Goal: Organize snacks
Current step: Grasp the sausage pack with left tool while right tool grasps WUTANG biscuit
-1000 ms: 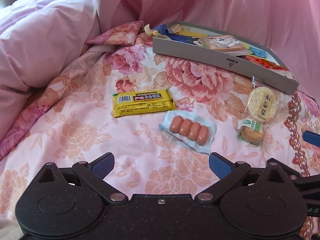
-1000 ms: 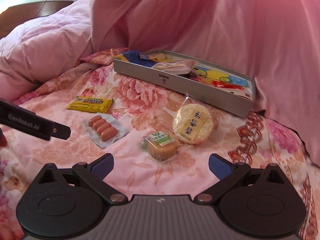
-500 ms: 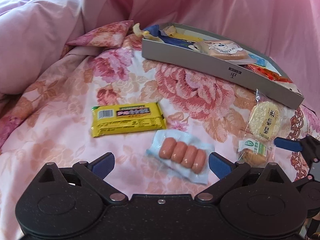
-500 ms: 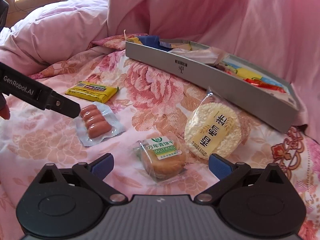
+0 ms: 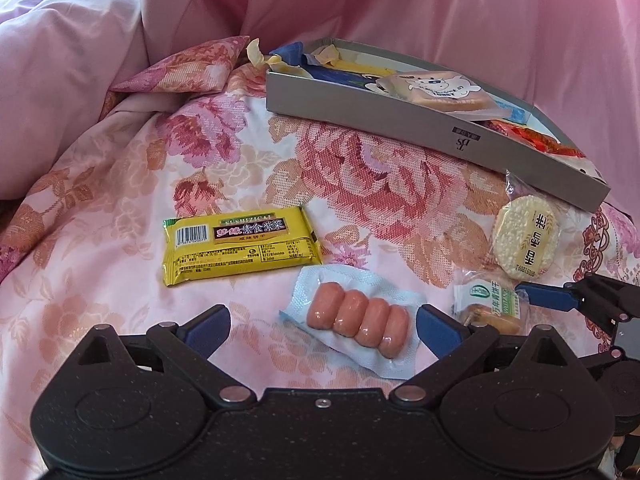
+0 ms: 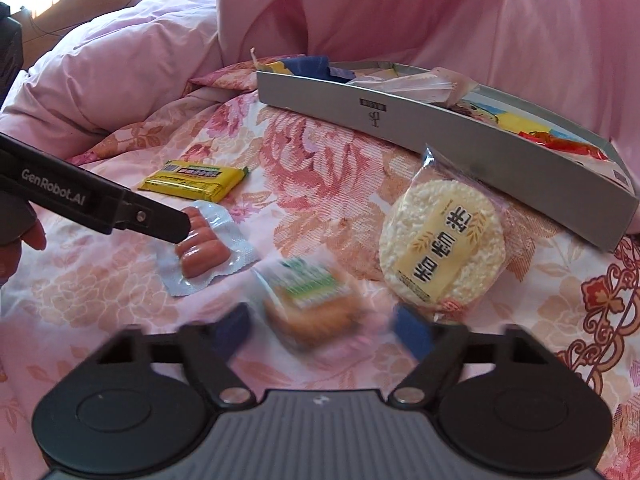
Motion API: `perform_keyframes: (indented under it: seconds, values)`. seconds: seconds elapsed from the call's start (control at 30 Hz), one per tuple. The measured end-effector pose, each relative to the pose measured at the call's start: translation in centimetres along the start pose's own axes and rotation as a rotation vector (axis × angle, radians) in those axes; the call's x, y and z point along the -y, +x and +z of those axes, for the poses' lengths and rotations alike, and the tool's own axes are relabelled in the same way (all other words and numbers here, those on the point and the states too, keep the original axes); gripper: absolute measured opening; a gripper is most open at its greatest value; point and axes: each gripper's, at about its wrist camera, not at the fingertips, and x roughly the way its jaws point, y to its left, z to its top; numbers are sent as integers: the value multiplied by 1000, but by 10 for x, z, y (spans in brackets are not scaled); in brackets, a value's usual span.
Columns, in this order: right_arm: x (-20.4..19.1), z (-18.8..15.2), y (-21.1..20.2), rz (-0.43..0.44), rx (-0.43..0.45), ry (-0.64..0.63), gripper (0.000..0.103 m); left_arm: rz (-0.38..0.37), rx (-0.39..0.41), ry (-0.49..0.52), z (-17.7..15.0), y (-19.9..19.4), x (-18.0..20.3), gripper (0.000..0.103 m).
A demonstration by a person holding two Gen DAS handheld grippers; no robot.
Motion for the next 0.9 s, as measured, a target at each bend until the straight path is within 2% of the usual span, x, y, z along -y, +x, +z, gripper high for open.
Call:
perform_keyframes:
  seconds: [0.23,0.4,0.53,0.9]
  values:
    - [-7,1,-9,-3,-37,-28,69,-6,9,14,0,-4,1,99]
    - [-8,-2,-31,-79,-144,-33,71,-33,-4,32,-2,-3,5,99]
    - [-2,-7,-38,-106,-201,16,72,-53,-27,101,-6,3,15,99]
    - [-3,-10,-33,-109,-152,-20,86,-36,-34,254,-2,33,29,99]
